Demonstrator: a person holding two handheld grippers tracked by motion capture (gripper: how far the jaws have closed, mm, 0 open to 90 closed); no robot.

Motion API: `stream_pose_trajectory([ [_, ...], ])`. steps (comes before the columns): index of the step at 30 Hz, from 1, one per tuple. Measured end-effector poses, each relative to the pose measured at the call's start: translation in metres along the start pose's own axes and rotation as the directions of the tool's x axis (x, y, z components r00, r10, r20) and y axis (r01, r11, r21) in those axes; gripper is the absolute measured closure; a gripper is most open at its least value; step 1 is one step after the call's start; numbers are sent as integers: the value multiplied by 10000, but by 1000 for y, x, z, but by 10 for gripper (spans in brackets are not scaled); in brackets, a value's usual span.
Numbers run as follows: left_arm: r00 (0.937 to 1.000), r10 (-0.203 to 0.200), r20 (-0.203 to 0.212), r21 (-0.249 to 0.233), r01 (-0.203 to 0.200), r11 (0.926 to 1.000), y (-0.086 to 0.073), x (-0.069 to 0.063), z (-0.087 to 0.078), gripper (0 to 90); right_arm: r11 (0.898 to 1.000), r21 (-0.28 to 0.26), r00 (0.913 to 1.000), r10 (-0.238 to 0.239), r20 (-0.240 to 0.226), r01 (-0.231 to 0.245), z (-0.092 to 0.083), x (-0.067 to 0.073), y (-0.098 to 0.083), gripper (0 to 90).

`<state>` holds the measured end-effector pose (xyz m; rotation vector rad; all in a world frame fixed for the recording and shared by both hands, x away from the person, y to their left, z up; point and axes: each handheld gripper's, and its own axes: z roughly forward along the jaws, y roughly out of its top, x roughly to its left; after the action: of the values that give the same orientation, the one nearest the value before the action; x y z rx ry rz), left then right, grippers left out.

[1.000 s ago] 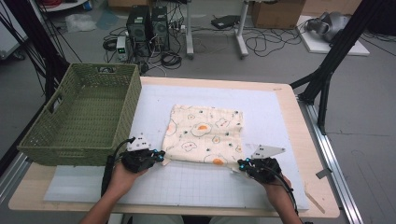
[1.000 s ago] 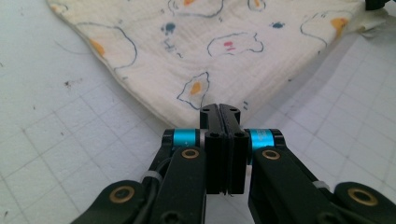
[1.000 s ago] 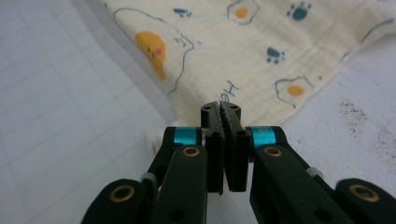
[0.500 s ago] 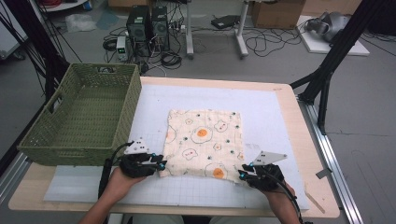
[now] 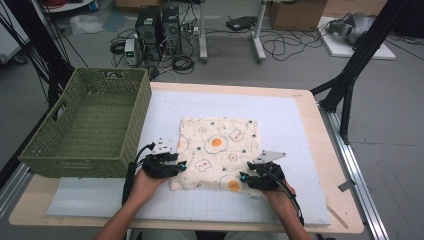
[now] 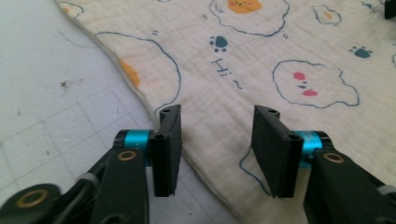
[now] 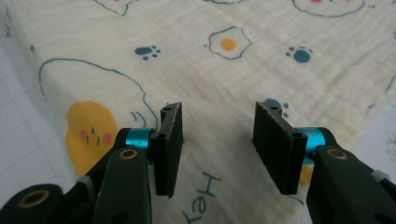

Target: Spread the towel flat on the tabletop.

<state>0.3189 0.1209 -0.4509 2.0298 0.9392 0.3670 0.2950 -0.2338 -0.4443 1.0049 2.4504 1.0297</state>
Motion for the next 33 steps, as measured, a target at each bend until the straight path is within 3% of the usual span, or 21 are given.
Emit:
stream_pose_trajectory([
  [1,9994,325,-71,54,-325,9995,-1,-1,-1,759,10000,-42,9997,37,-259,-38,0,0,0,674],
  [2,9993,367,25,97,-367,9993,-1,-1,-2,885,10000,-27,9995,-67,-324,66,-1,1,0,759],
  [4,9996,185,225,163,-189,9997,-1,0,-5,891,9997,62,9984,-241,-519,245,-3,4,-1,875],
  [8,9977,316,597,416,-341,9986,-3,-3,-14,892,9986,382,9959,-329,-840,362,-12,7,-5,881],
  [13,9940,292,1059,381,-334,9987,-7,-4,-30,892,9982,541,9905,-170,-1364,246,-30,14,-19,880],
  [15,9917,304,1253,378,-354,9987,-7,-4,-30,884,9981,534,9907,-236,-1337,310,-34,17,-23,845],
  [16,9923,271,1209,207,-298,9993,-6,-3,-29,856,9983,492,9914,-240,-1288,306,-35,16,-23,807],
  [17,9945,116,1045,37,-120,9999,-3,-2,-27,756,9991,370,9927,-169,-1193,214,-36,14,-22,738],
  [18,9955,-134,934,-167,151,9997,0,1,-26,642,9998,214,9941,-10,-1084,33,-36,11,-20,727],
  [19,9948,-413,927,-414,453,9981,4,5,-25,579,10000,44,9950,85,-991,-81,-37,6,-18,674],
  [21,9965,-599,586,-978,655,9931,13,11,-21,501,9986,-370,9977,360,-580,-382,-36,-4,-12,598],
  [22,9968,-633,483,-1216,687,9902,17,14,-18,467,9961,-690,9985,552,-54,-554,-32,-16,-5,488],
  [23,9974,-619,374,-1460,668,9870,21,18,-15,467,9961,-690,9985,552,-54,-554,-32,-16,-5,488],
  [25,9981,-596,167,-1485,614,9870,29,23,-8,441,9929,-968,9959,750,506,-699,-25,-31,3,441],
  [28,9941,-1076,155,-1518,1087,9824,42,34,-3,429,9899,-1016,9873,1101,1147,-986,-15,-49,12,342],
  [30,9888,-1490,78,-1764,1480,9731,49,42,-1,361,9852,-1113,9812,1444,1279,-1305,-13,-57,16,324],
  [33,9835,-1809,84,-1779,1795,9675,59,53,4,306,9829,-1191,9790,1556,1314,-1403,-9,-69,24,283],
])
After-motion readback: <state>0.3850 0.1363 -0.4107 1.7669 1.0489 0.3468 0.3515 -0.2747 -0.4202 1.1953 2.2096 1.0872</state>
